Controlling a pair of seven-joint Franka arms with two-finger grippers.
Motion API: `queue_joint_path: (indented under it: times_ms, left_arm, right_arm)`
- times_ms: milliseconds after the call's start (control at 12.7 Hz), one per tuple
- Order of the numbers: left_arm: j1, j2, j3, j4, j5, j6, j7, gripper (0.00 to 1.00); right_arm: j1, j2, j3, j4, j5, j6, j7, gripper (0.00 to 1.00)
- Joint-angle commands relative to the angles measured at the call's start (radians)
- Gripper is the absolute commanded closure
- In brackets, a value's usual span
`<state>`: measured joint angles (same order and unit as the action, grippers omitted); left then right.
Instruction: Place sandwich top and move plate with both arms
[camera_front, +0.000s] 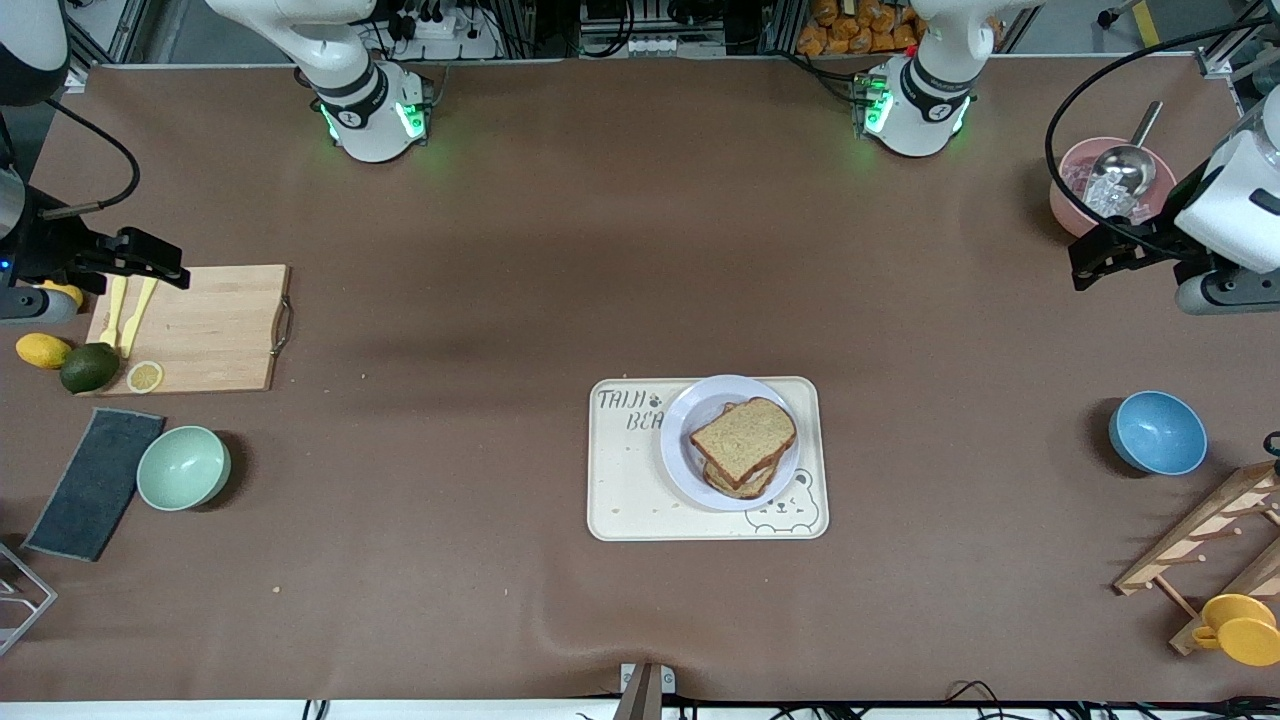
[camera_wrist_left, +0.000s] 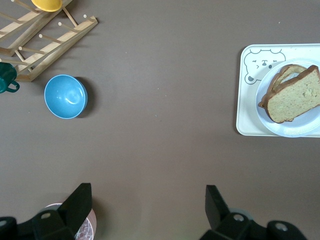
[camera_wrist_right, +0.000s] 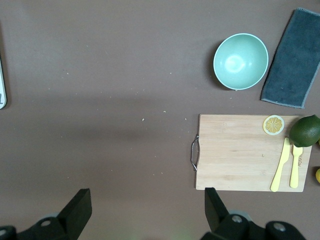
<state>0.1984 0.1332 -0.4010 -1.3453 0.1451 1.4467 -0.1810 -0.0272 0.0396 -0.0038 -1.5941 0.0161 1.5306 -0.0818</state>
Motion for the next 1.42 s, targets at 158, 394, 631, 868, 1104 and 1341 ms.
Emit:
queue_joint_path:
  times_ms: [158,394,631,868,1104,1341]
  left_arm:
    - [-0.048,-0.085,0.091,-0.030,-0.048,0.027,-0.017,0.00]
    - [-0.175,-0.141,0.264,-0.101,-0.090,0.035,-0.005,0.00]
    - [-0.180,-0.182,0.287,-0.142,-0.091,0.038,0.002,0.00]
    - [-0.218,-0.188,0.349,-0.166,-0.091,0.053,0.023,0.00]
    - [-0.218,-0.178,0.360,-0.161,-0.110,0.067,0.038,0.00]
    - [-0.226,-0.176,0.398,-0.161,-0.119,0.090,0.084,0.00]
  right_arm:
    - [-0.008,-0.001,0.007,-0.006,-0.002,0.000,0.014,0.00]
    - [-0.008,-0.001,0.007,-0.006,-0.002,0.000,0.013,0.00]
    - [-0.011,0.000,0.007,-0.007,-0.002,0.002,0.013,0.00]
    - [-0.010,0.000,0.007,-0.007,-0.002,0.003,0.013,0.00]
    - [-0.010,0.000,0.007,-0.007,-0.002,0.003,0.013,0.00]
    - [-0.010,0.000,0.007,-0.007,-0.002,0.003,0.013,0.00]
